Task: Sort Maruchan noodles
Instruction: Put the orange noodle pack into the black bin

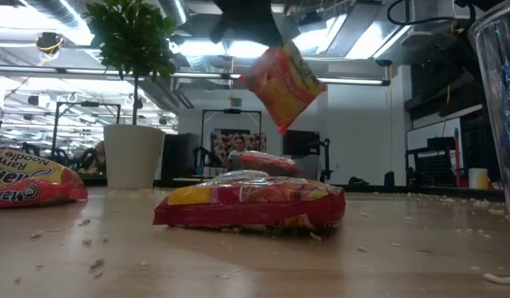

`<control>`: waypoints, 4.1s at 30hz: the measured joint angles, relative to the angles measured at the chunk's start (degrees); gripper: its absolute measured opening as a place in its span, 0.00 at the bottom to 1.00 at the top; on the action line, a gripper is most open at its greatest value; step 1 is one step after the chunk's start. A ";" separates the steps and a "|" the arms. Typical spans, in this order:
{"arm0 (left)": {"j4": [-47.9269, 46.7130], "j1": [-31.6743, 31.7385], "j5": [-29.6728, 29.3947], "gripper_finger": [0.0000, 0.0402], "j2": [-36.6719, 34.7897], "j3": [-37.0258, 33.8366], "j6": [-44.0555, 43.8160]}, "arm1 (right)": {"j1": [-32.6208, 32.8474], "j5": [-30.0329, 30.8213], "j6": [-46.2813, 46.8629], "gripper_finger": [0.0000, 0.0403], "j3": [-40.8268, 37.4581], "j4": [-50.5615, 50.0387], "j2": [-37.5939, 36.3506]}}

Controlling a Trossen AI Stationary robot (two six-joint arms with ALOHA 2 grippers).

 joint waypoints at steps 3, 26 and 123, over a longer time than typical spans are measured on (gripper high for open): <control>1.92 4.11 0.79 0.00 0.00 0.02 1.96 | 0.00 0.00 0.00 0.70 0.00 0.11 0.00; 14.74 23.65 22.22 0.00 6.05 0.10 -5.26 | 0.00 2.19 -0.03 0.70 0.00 0.07 -0.01; 28.79 29.39 28.50 0.23 19.71 0.09 -39.97 | -0.01 5.55 -4.51 0.70 0.00 -0.99 0.00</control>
